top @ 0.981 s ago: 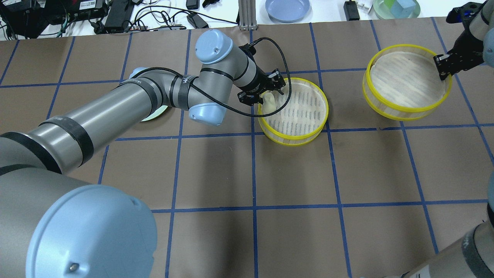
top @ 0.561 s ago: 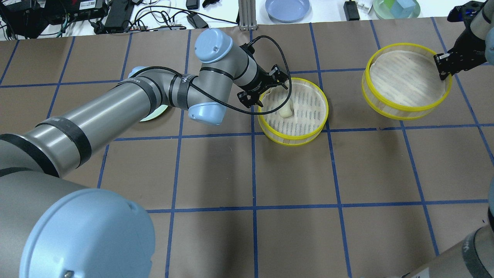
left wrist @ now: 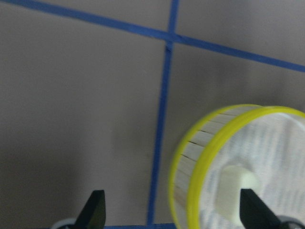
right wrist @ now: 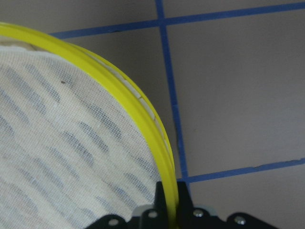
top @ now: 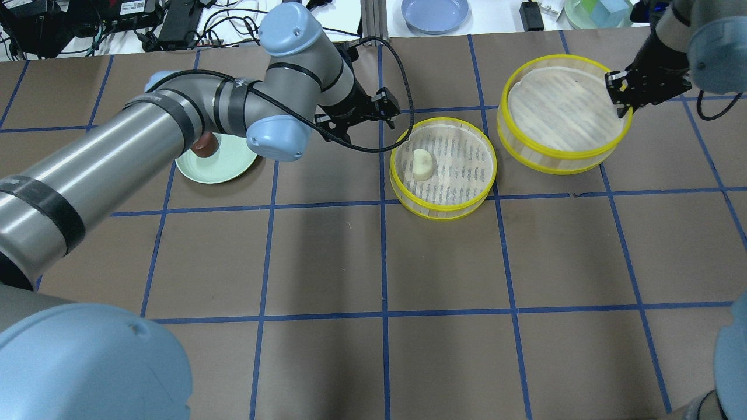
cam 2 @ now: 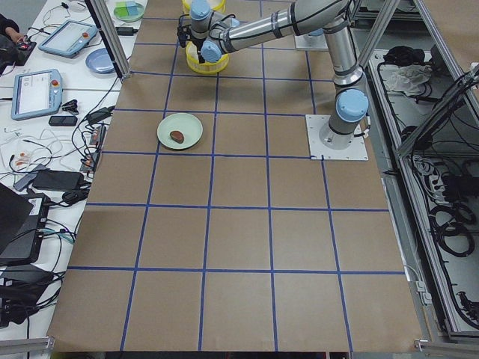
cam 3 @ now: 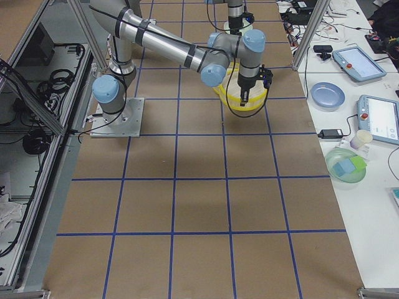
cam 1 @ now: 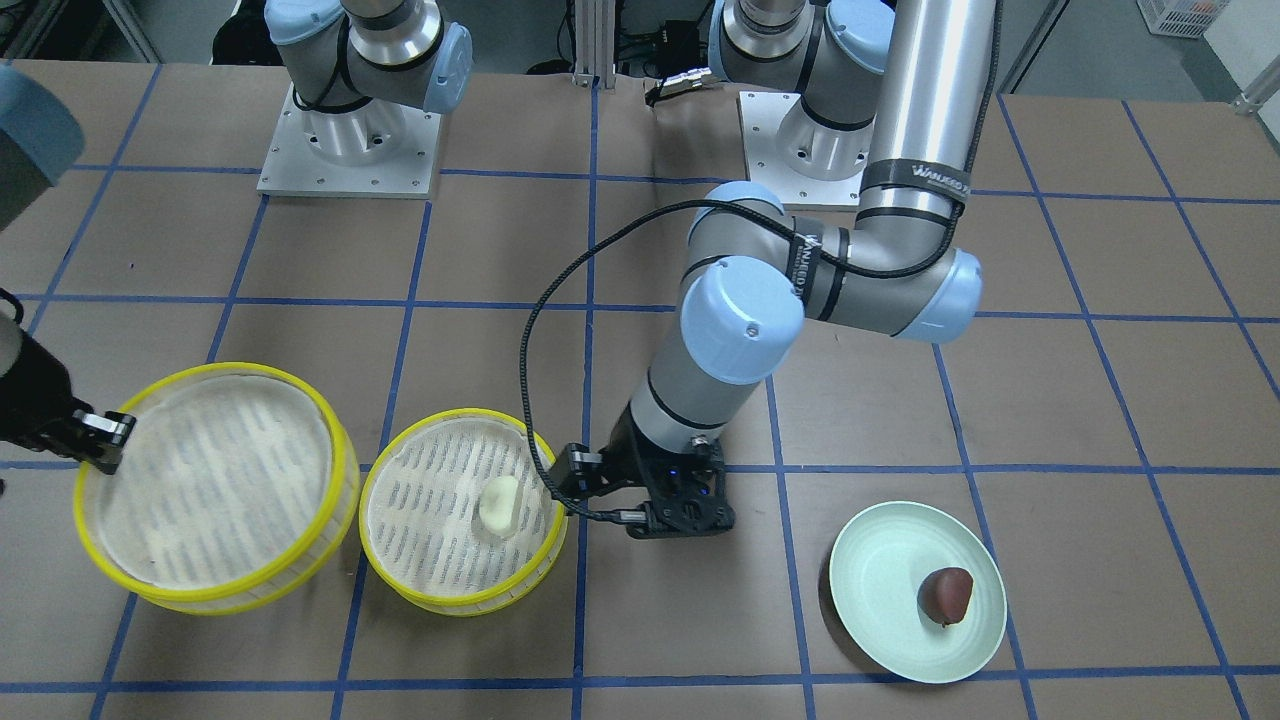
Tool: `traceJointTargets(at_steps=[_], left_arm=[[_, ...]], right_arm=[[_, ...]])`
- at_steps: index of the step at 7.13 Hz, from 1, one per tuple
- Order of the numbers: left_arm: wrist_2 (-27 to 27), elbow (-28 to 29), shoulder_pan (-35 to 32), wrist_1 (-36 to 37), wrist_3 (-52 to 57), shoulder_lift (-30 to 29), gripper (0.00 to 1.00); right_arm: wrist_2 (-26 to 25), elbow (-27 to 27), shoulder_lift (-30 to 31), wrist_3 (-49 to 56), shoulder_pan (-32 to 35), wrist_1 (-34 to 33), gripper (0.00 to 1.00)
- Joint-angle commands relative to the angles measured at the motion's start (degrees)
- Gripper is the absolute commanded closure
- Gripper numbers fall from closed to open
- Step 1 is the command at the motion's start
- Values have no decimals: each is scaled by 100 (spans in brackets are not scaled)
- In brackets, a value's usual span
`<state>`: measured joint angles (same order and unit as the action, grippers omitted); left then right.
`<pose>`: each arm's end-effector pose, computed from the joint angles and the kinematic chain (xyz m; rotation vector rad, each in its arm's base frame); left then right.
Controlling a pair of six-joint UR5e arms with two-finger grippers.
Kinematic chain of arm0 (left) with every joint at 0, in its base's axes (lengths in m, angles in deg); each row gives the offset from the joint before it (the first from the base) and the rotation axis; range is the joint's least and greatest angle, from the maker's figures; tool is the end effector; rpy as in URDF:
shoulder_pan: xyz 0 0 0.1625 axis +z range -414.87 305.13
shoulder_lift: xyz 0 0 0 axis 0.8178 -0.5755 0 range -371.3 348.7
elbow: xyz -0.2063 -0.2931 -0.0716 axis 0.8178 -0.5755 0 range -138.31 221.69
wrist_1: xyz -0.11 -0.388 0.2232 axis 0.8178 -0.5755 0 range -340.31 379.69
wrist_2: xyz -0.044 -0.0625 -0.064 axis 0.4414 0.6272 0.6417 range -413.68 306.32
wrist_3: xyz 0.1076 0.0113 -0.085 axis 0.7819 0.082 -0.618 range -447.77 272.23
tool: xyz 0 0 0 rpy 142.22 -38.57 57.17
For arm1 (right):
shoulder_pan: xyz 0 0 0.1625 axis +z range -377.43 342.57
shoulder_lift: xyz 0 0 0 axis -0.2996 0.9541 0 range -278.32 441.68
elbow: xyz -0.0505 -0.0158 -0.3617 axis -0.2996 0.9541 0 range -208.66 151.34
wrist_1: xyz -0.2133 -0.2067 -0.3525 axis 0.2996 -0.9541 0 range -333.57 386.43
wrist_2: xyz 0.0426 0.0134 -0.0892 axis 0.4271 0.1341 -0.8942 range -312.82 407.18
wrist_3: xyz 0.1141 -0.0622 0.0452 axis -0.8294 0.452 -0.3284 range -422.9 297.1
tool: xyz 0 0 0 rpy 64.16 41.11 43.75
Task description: Stack buns with steamer
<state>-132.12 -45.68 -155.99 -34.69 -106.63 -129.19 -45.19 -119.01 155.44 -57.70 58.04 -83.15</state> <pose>-0.2914 -0.6483 0.1826 0.1690 -2.8903 0.1775 -0.0350 -0.6436 0.2554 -0.2528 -3.0808 0.0683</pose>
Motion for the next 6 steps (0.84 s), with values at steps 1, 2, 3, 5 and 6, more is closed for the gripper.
traceJointTargets(at_steps=[1,2,3,5,6], left_arm=[[-575,54,906,-380,1729,274,0],[-584,2,1371,-476,2476,327,0],[-585,-51,1698,-451,3380,328,0],[-1456,-156,1920,-398,4421,101,0],[-1707,-314,2060,-294,4835,39,0]], right_arm=[[-36,-9,78,-1472,1104,95,100],[-10,-18,25,-1904,1510,60,100],[-1,-18,-36,-2013,1688,50,100],[8,-70,-405,-1604,1690,-20,100],[-1,-71,-415,-1462,1690,-55,100]])
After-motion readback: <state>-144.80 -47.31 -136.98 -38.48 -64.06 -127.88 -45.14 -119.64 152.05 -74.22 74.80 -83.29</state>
